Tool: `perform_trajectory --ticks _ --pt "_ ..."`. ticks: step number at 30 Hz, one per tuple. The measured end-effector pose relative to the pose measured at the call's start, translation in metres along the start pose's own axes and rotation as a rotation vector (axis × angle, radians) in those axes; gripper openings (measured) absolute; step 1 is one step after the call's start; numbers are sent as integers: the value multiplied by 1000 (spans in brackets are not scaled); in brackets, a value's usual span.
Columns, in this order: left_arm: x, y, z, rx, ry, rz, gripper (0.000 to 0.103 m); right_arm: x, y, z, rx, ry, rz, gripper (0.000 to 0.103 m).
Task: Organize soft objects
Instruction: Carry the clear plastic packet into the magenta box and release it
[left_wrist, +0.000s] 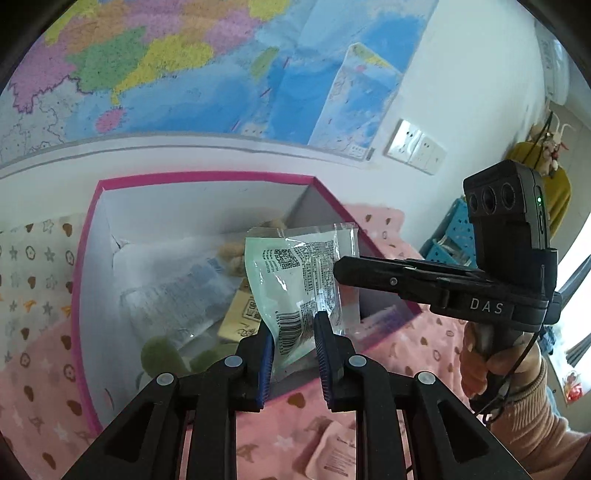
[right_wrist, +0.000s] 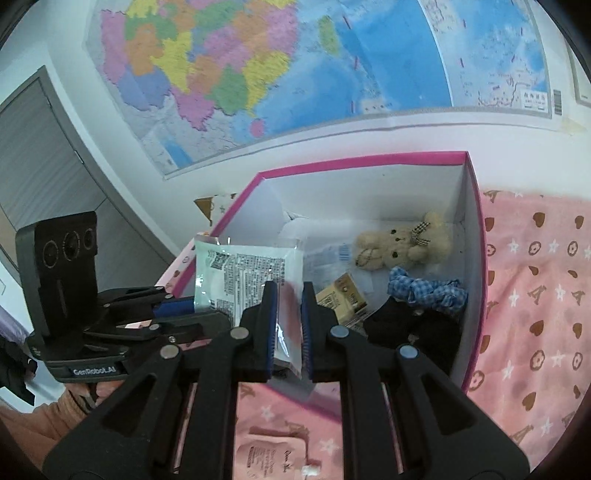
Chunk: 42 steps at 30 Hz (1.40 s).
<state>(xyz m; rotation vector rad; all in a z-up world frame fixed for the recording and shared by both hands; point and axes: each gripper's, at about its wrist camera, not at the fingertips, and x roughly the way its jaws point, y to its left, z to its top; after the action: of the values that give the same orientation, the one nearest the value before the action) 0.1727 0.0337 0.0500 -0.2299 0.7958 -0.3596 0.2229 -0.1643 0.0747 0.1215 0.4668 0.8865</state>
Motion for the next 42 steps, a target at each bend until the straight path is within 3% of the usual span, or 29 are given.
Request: perform_trajectory --ticks 35,38,42 --pt "37 21 13 -36 52 72 20 42 -15 5 34 82 -47 15" --pt "39 23 12 -45 55 83 20 47 -16 5 40 86 -55 17" --pt "41 27 13 -68 54 108 30 53 -17 6 45 80 -87 23"
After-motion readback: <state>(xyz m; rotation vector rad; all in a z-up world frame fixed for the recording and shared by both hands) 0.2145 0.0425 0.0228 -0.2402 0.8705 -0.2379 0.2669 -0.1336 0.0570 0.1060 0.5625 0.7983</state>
